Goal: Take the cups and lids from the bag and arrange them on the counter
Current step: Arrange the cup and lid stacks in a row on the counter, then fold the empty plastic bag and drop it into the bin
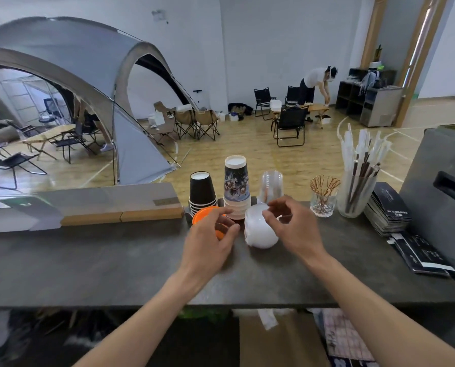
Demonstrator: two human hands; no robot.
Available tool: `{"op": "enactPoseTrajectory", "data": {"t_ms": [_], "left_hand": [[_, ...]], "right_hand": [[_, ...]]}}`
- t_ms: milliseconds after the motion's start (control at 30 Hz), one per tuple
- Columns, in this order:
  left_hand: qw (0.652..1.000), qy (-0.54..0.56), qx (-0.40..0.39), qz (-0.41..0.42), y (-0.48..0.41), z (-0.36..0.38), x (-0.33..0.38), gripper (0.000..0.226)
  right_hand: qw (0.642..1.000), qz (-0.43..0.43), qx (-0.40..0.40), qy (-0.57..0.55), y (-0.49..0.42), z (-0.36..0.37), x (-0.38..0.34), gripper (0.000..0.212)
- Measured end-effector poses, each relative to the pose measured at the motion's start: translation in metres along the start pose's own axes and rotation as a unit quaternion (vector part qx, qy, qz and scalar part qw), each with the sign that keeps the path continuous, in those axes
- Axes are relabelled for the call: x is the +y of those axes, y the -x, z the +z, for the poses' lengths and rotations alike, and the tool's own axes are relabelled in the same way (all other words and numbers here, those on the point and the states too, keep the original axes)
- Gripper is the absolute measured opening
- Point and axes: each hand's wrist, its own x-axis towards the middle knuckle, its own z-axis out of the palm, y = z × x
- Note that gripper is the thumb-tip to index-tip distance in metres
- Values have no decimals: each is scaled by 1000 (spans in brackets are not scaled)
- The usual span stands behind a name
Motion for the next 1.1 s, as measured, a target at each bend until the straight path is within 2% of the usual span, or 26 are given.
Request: {"op": "enactPoseTrajectory", "data": {"t_ms": [100,200,400,633,800,933,1100], "left_hand": [[998,-60,13,25,4,-33,-3,24],[996,-71,18,41,15,-64,-9,22],[996,-81,15,45,68,-149,-58,23],[987,-130,73,-62,152,-312,-182,23],[968,-161,120,-151,198,-412,-268,19],[950,-174,151,-211,217,-469,-339,21],[926,-196,160,-279,218,-508,-434,22]], "right_hand": [[1000,-11,-7,9,9,10,-20,8],[999,-27,-12,13,25,23,-42,3],[997,-57,-44,-3,76,99,-119,10],[982,-83,-157,-58,153,270,-230,2],[961,-101,-245,-79,194,389,-293,4],[938,-97,-315,-106,213,483,-321,4],[905,-118,-398,-98,230,594,-325,11]]}}
